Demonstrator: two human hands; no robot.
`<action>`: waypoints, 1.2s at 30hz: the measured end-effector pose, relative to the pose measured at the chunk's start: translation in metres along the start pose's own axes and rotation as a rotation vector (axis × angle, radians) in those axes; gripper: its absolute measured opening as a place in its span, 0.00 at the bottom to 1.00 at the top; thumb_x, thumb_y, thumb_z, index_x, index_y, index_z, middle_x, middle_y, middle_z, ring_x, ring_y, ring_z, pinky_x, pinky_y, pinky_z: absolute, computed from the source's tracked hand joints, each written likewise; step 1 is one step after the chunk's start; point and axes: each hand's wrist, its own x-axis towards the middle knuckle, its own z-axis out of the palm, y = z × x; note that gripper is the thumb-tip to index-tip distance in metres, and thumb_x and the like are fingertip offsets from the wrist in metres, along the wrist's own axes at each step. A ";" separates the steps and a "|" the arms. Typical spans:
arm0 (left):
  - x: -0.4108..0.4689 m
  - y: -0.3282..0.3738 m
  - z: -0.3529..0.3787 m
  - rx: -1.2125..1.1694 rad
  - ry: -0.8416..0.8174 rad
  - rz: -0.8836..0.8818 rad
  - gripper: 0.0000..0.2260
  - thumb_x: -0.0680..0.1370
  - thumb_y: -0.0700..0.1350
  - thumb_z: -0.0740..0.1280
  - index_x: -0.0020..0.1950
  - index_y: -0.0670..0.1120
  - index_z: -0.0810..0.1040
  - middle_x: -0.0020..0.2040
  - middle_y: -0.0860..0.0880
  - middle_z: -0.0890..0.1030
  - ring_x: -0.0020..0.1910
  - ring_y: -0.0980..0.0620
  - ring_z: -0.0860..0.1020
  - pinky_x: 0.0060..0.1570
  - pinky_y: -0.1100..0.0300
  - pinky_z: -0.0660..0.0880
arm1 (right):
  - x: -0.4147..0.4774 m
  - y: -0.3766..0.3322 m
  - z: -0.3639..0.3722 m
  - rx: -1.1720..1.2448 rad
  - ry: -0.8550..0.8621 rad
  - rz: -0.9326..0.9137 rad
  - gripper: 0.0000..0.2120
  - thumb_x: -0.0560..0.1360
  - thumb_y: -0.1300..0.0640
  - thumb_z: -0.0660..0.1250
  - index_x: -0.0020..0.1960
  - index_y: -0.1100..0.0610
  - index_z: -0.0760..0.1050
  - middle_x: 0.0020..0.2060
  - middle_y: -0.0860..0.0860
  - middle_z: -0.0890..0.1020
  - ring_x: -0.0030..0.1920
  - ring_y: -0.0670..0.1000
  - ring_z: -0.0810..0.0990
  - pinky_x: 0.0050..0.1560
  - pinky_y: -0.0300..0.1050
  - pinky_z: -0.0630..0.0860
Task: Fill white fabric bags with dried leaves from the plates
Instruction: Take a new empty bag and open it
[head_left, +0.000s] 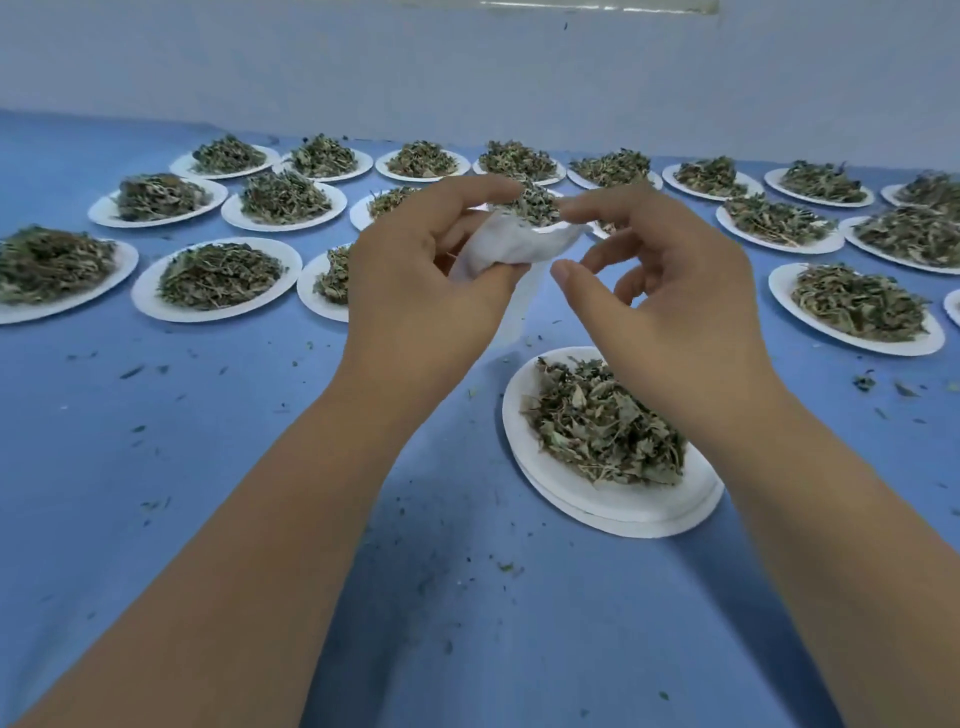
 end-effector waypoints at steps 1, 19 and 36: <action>-0.001 0.001 0.001 0.022 -0.014 0.011 0.13 0.74 0.42 0.75 0.55 0.57 0.82 0.44 0.60 0.85 0.47 0.62 0.83 0.44 0.71 0.75 | -0.002 0.000 -0.001 0.000 0.018 0.001 0.13 0.76 0.59 0.72 0.56 0.44 0.79 0.52 0.38 0.82 0.48 0.43 0.82 0.41 0.40 0.77; -0.005 -0.006 -0.002 -0.037 -0.212 -0.042 0.03 0.78 0.46 0.73 0.49 0.52 0.87 0.48 0.58 0.87 0.53 0.62 0.83 0.58 0.58 0.79 | -0.013 0.011 -0.004 -0.199 0.003 0.001 0.01 0.73 0.53 0.73 0.44 0.49 0.81 0.34 0.46 0.79 0.35 0.47 0.76 0.39 0.34 0.70; -0.005 -0.006 -0.006 0.000 -0.290 0.022 0.10 0.78 0.43 0.73 0.56 0.56 0.84 0.56 0.61 0.84 0.59 0.65 0.80 0.55 0.60 0.79 | -0.015 0.007 -0.009 -0.313 -0.221 0.088 0.14 0.76 0.43 0.66 0.60 0.39 0.81 0.49 0.38 0.84 0.48 0.40 0.80 0.49 0.39 0.75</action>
